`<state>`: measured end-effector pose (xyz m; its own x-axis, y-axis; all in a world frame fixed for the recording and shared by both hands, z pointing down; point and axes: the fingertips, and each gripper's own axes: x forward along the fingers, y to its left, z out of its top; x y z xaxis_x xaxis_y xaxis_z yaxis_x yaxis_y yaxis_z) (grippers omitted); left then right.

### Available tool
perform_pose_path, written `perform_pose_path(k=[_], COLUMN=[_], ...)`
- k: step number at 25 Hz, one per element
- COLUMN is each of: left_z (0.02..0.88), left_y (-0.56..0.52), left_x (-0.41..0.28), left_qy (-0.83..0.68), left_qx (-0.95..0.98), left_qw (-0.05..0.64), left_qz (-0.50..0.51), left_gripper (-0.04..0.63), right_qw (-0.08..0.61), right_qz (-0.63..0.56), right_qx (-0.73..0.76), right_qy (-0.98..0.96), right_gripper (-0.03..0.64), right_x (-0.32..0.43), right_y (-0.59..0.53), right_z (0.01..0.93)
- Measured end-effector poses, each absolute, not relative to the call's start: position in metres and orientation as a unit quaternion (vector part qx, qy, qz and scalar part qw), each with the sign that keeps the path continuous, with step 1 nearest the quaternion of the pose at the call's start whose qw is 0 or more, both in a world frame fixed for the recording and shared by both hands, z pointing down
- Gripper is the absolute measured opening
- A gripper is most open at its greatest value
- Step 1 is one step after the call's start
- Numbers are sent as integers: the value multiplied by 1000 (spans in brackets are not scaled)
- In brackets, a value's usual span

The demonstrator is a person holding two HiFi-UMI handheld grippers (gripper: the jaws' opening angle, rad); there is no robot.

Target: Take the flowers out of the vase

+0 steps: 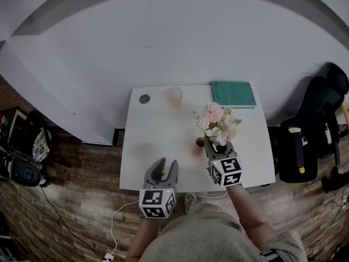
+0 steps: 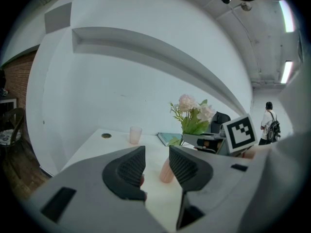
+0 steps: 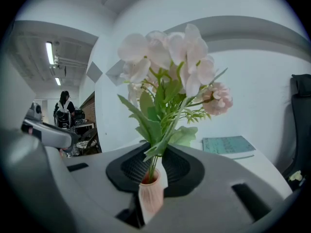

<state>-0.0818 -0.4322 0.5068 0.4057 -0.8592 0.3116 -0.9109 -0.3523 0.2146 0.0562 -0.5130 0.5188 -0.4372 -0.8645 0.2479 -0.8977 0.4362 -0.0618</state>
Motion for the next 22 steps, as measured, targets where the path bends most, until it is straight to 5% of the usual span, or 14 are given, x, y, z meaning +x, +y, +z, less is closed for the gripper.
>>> perform_pose_path(k=[22], left_z=[495], left_y=[-368], left_x=[-87], left_qy=[-533], left_qx=[827], left_qw=[166], left_qz=[69], left_gripper=[140], right_qw=[49], right_qz=[20], right_qx=[543], right_qy=[-838], right_gripper=[66], right_x=[62], right_y=[-483], right_z=[444])
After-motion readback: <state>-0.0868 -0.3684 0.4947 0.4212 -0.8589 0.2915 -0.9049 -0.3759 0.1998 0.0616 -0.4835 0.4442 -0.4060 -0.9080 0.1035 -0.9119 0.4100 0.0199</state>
